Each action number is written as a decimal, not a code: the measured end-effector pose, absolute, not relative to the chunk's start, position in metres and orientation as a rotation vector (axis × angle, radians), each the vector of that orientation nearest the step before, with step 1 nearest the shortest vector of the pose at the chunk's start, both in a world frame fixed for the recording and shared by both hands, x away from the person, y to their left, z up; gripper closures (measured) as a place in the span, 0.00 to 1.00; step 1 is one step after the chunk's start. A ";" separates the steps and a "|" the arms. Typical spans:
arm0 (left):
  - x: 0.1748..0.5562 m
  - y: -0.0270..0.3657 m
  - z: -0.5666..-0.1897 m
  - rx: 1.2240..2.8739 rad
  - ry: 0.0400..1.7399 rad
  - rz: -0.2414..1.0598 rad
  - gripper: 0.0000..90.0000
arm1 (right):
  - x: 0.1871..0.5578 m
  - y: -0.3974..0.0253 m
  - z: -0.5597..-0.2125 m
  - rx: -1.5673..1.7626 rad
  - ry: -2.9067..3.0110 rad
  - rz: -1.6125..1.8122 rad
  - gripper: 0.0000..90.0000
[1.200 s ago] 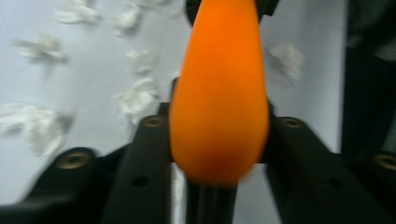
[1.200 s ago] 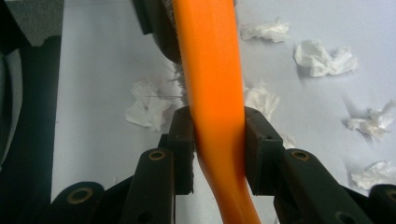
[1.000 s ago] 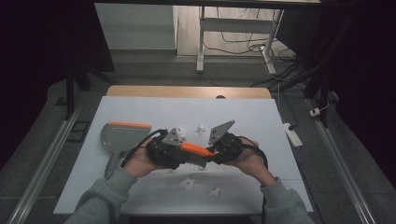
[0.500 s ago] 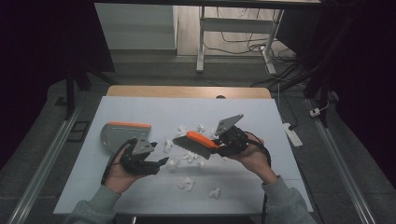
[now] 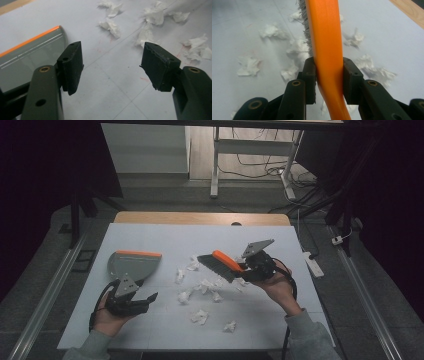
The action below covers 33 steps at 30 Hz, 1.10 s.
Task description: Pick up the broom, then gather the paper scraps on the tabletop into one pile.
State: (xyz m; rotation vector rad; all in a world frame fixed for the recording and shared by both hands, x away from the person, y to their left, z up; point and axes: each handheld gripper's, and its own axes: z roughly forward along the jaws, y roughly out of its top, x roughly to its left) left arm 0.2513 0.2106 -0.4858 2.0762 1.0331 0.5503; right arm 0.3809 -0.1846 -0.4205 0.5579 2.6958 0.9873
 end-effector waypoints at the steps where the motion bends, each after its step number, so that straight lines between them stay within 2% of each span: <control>1: 0.251 0.211 -0.487 2.077 1.044 0.550 0.37 | 0.381 -0.187 -0.421 0.574 2.691 0.985 0.76; 22: 0.248 0.215 -0.496 2.056 1.073 0.548 0.34 | 0.408 -0.237 -0.416 0.892 2.479 0.909 0.76; 33: 0.246 0.216 -0.497 2.048 1.055 0.545 0.34 | 0.434 -0.238 -0.428 0.962 2.458 0.752 0.76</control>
